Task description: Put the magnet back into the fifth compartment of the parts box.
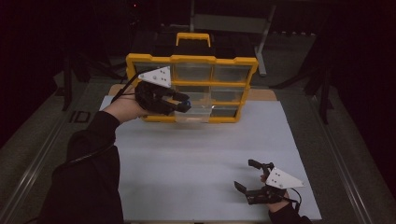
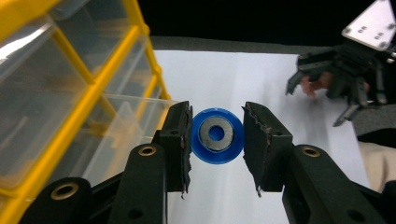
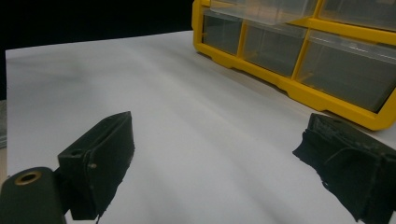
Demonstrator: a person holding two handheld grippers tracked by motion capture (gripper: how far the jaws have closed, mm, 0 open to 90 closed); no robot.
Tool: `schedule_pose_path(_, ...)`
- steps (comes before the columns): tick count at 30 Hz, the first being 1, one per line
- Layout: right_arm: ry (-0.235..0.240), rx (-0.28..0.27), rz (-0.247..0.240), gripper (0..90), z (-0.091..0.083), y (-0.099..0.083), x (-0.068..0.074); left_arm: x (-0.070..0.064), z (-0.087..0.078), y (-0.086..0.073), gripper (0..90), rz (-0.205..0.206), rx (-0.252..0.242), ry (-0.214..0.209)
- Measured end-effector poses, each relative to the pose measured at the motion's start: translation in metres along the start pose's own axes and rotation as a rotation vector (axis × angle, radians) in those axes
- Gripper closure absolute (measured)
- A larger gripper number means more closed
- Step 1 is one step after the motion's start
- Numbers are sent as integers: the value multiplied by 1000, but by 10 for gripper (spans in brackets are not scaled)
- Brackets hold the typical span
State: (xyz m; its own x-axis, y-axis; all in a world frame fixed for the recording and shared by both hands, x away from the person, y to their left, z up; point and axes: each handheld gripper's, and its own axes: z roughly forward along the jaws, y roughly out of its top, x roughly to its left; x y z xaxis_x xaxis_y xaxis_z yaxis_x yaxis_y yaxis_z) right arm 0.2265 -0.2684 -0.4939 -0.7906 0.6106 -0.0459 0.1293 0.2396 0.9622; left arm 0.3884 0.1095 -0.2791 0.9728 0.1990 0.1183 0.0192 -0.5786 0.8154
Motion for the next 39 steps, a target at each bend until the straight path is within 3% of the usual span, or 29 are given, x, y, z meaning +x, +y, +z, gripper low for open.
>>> schedule_pose_path(9,-2,1,5,94,-1,-1,-2,15,2,9,631,-1,4,-1)
schedule_pose_path(16,-1,-12,6,94,-3,0,-2,33,10,12,631,-10,62,14)
schedule_pose_path(22,-1,-11,9,94,-3,0,-2,43,13,14,631,-23,49,14)
schedule_pose_path(25,1,-8,12,94,-2,-1,-2,49,15,16,631,-25,65,21)
schedule_pose_path(39,-4,-17,16,94,-4,-2,-4,50,30,11,631,-24,86,31)
